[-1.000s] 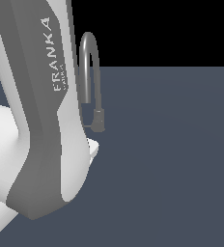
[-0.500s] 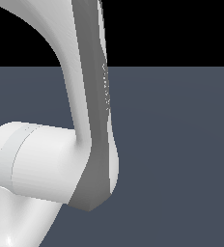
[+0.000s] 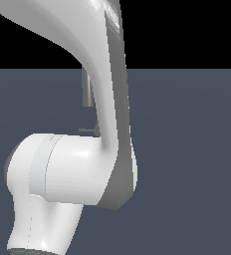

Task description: Turn on the faucet by rotating a designated handle.

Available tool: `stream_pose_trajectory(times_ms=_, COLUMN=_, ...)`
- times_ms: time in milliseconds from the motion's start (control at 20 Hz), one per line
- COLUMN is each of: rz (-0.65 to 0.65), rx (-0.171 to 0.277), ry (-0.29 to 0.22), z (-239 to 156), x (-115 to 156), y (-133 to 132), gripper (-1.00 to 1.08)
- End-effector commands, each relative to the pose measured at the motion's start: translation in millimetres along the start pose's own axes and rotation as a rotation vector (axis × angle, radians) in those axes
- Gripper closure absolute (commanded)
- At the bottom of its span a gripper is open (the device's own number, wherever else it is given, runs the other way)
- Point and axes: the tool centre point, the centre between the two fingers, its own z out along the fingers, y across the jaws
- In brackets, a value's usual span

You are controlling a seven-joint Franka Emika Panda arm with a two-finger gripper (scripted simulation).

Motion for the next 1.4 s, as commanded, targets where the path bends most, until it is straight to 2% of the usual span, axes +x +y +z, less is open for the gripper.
stream_pose_trajectory(times_ms=0, rz=-0.011, rx=-0.01, ry=-0.001, z=2, x=2, y=-1, gripper=1.08)
stream_pose_trajectory(times_ms=400, rz=-0.015, rx=-0.014, ry=-0.001, z=3, x=2, y=-2, gripper=1.08)
stream_pose_trajectory(times_ms=1000, rz=-0.015, rx=-0.014, ry=-0.001, z=3, x=-39, y=14, gripper=1.08)
stream_pose_trajectory(times_ms=1100, rz=-0.017, rx=-0.007, ry=0.011, z=3, x=-30, y=8, gripper=1.08)
stream_pose_trajectory(times_ms=1350, rz=-0.017, rx=-0.01, ry=0.006, z=3, x=-47, y=4, gripper=1.08)
